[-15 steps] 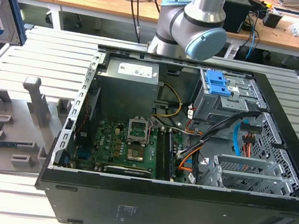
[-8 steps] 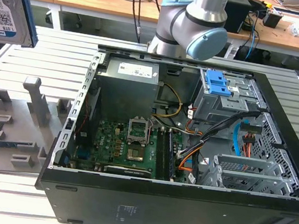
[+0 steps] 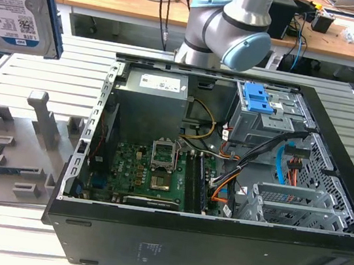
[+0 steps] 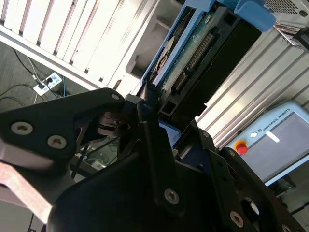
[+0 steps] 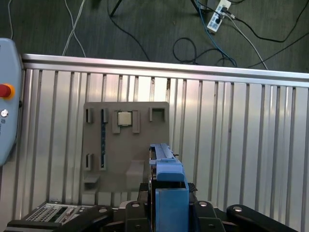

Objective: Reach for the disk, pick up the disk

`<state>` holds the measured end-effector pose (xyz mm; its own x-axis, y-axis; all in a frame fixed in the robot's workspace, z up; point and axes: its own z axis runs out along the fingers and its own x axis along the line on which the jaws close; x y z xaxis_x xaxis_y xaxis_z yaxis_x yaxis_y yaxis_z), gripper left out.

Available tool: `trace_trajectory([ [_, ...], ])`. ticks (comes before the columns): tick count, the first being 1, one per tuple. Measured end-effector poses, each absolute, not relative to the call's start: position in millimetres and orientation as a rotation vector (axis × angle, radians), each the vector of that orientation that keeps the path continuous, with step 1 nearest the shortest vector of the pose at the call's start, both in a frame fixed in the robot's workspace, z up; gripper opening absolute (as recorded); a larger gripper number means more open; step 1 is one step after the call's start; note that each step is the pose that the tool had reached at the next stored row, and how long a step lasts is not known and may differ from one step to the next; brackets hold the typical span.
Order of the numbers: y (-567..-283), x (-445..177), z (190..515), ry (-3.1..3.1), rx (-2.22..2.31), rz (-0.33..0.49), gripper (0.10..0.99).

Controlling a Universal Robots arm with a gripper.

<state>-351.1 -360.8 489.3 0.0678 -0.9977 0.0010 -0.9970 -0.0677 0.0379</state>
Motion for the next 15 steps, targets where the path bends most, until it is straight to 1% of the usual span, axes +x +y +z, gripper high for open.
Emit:
trace_trajectory([
  [15,-360,-298,489,-2.125,2.274,-0.039,0.365],
])
